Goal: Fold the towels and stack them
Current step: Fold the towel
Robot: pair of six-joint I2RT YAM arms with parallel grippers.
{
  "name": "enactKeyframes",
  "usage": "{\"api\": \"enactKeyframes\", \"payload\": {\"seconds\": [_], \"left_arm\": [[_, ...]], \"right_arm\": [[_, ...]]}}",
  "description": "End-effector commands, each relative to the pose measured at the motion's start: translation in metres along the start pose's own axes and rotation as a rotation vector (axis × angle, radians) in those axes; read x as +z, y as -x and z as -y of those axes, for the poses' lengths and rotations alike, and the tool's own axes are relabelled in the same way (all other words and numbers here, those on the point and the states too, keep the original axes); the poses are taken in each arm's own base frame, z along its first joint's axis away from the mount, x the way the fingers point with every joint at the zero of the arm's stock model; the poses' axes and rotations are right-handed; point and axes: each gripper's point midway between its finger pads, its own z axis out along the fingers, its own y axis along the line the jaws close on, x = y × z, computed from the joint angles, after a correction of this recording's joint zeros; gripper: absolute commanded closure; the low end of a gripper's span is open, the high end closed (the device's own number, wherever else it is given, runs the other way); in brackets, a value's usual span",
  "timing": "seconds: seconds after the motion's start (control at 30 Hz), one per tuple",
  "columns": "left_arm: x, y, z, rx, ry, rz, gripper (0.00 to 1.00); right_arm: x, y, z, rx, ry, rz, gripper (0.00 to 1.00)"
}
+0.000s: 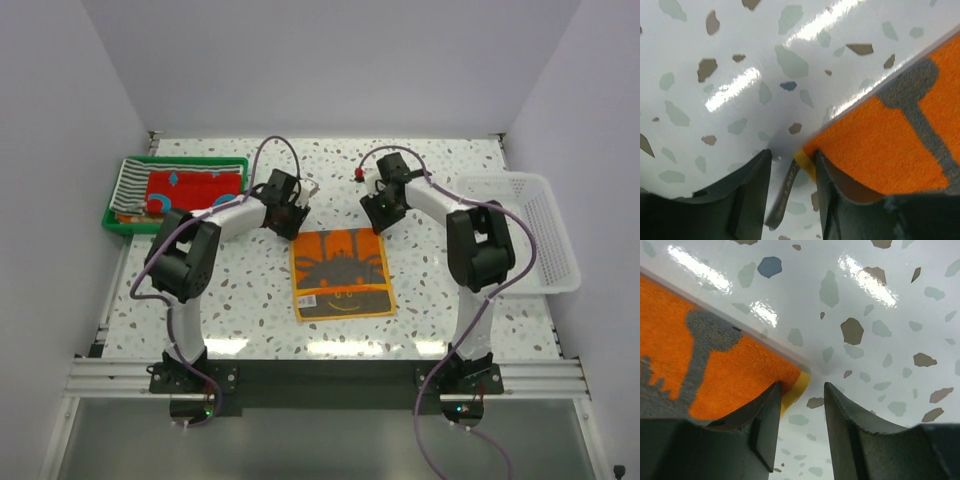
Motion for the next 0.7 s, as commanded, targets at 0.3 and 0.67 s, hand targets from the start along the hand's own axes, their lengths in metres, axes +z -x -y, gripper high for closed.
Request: {"api": "enactKeyframes", "payload": {"seconds": [0.3, 0.67], "left_arm": [[0.004, 0.009, -0.024, 0.062, 0.093, 0.016, 0.46], [0.002, 0.019, -0.013, 0.147, 0.009, 0.037, 0.38]], "right_arm": [[0.004, 0.003, 0.02, -0.057, -0.055, -0.022, 0.62], [-0.006, 0.018, -0.002, -0.182, 0.114, -0.006, 0.6]]}}
